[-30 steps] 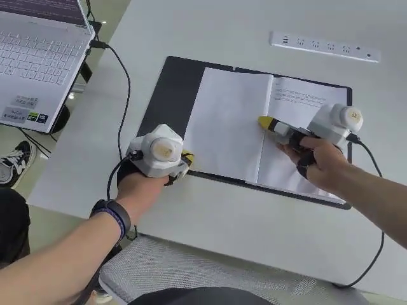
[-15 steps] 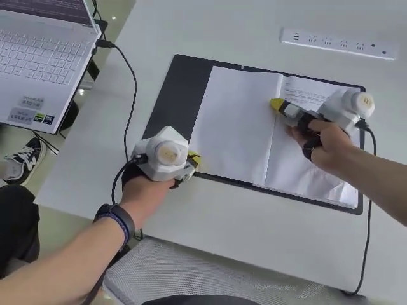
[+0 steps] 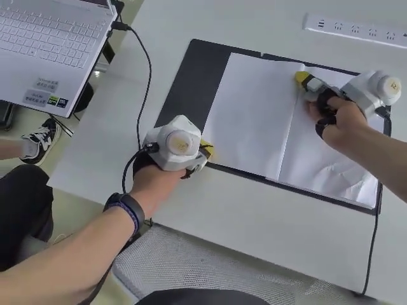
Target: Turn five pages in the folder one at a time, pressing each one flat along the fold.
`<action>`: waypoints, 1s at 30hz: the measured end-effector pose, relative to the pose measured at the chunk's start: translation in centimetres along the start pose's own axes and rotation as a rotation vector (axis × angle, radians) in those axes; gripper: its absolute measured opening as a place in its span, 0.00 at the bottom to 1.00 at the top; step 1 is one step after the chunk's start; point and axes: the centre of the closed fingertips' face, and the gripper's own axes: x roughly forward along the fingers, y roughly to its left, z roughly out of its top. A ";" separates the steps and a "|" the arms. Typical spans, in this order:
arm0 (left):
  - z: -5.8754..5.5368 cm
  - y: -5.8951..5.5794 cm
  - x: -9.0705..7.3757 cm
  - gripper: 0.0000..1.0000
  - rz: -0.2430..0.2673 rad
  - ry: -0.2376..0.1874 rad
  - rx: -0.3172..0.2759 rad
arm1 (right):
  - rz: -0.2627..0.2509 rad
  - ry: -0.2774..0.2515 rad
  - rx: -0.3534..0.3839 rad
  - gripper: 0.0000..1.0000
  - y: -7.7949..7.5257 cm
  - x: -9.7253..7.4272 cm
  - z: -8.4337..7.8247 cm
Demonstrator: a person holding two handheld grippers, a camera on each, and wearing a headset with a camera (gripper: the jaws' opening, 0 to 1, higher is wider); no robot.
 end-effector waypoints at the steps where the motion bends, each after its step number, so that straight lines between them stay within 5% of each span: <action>1: 0.0 -0.1 -0.1 0.00 0.001 0.000 0.002 | -0.002 -0.006 0.000 0.00 0.0 0.1 0.0; 15: 0.0 0.0 0.0 0.00 0.003 -0.002 -0.005 | -0.030 -0.066 0.044 0.00 -0.4 1.6 1.4; 23: 0.0 0.1 -0.1 0.00 0.003 -0.005 -0.004 | 0.000 -0.007 0.006 0.00 0.1 1.0 0.2; 26: 0.1 0.0 -0.1 0.00 0.005 -0.005 -0.010 | 0.044 0.053 -0.103 0.00 1.0 0.1 -1.5; 30: 0.0 0.0 -0.1 0.00 0.007 -0.004 -0.008 | 0.067 0.090 -0.124 0.00 1.6 -0.7 -2.8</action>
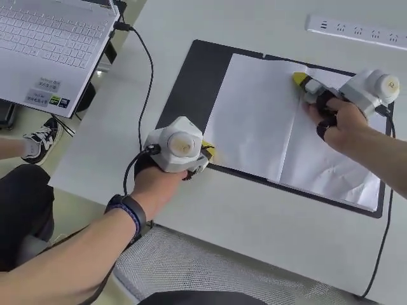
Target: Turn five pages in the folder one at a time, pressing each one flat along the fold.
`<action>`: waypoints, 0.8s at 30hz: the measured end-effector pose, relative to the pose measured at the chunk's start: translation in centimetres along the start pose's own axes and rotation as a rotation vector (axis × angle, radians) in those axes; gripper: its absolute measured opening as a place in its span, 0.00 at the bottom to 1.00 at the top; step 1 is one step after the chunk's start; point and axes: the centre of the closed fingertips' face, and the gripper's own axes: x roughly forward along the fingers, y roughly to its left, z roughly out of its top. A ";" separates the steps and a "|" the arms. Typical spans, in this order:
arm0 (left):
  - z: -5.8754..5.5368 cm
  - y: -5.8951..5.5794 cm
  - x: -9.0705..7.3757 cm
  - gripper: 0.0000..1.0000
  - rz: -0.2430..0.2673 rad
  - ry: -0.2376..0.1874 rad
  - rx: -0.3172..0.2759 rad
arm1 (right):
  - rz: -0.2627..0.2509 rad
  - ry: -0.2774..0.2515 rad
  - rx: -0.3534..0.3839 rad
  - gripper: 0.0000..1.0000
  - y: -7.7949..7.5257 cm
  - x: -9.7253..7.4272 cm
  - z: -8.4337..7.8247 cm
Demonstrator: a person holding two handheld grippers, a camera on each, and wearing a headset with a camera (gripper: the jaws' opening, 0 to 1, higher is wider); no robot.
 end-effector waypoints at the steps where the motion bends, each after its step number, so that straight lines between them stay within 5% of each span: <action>1: 0.0 0.0 0.0 0.00 -0.001 0.000 0.000 | 0.005 0.010 -0.006 0.00 0.1 -0.2 -0.3; 24: -0.1 -0.1 0.0 0.00 -0.008 -0.007 -0.011 | 0.094 0.077 -0.015 0.00 4.8 -7.1 -6.3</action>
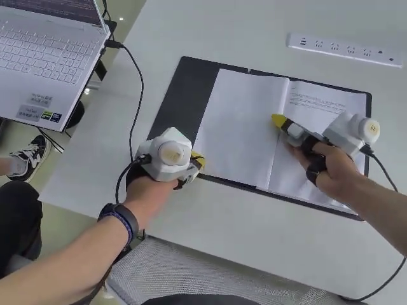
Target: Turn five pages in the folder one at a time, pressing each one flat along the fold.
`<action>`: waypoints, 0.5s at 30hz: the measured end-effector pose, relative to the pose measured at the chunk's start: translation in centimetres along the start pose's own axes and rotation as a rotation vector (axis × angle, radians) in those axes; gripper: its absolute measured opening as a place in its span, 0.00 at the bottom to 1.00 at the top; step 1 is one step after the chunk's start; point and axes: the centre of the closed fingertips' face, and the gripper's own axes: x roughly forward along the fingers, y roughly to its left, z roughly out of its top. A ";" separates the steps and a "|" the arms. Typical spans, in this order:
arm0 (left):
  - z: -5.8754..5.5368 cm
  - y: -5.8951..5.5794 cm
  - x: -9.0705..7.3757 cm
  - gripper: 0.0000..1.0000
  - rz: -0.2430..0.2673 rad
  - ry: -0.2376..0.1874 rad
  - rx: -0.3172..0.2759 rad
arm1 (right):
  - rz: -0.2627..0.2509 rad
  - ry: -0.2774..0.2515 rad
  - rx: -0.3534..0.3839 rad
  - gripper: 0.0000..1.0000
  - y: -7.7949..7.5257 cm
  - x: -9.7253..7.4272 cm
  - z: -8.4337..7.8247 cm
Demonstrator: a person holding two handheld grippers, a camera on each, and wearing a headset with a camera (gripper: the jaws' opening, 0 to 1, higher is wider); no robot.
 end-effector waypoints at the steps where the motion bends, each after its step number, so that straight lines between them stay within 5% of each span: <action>1: 0.0 0.0 0.0 0.00 0.000 -0.001 0.000 | 0.002 0.018 -0.007 0.00 0.4 -0.3 -0.5; 5: 0.0 -0.1 0.0 0.00 -0.002 -0.001 0.003 | 0.021 0.071 -0.046 0.00 1.8 -1.2 -2.6; 15: -0.1 0.0 0.0 0.00 -0.004 -0.004 0.009 | 0.043 0.141 -0.070 0.00 2.8 -3.2 -6.2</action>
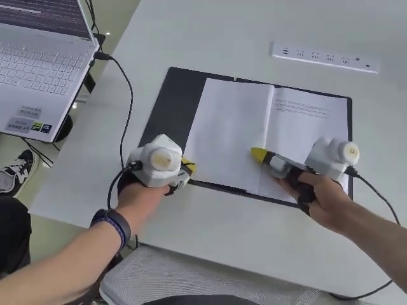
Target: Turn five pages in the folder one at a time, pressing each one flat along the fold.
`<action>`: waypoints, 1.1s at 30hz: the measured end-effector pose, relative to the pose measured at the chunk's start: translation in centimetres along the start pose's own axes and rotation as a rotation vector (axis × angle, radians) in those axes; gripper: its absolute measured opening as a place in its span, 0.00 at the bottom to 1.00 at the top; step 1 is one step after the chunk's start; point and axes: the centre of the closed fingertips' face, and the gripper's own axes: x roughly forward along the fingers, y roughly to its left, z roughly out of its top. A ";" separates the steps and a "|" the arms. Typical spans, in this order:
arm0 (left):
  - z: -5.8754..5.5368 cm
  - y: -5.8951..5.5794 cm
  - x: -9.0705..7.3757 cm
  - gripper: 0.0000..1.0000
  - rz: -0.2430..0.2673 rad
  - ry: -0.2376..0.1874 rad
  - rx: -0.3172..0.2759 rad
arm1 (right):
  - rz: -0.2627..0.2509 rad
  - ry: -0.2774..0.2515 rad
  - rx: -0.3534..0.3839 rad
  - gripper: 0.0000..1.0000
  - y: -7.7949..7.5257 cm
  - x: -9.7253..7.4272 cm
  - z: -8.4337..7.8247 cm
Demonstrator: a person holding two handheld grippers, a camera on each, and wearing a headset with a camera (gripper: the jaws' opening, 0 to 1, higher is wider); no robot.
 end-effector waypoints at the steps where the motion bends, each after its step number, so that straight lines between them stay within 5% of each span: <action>1: 0.0 0.0 0.0 0.00 0.000 0.000 0.000 | 0.002 0.001 0.001 0.00 0.0 -0.1 -0.3; 16: 0.0 0.0 -0.2 0.00 0.000 -0.001 0.007 | 0.013 0.069 -0.007 0.00 1.2 -1.7 -3.8; 33: 0.0 -0.3 -0.2 0.00 0.003 0.007 0.009 | -0.033 0.050 0.018 0.00 -0.7 -1.9 -3.8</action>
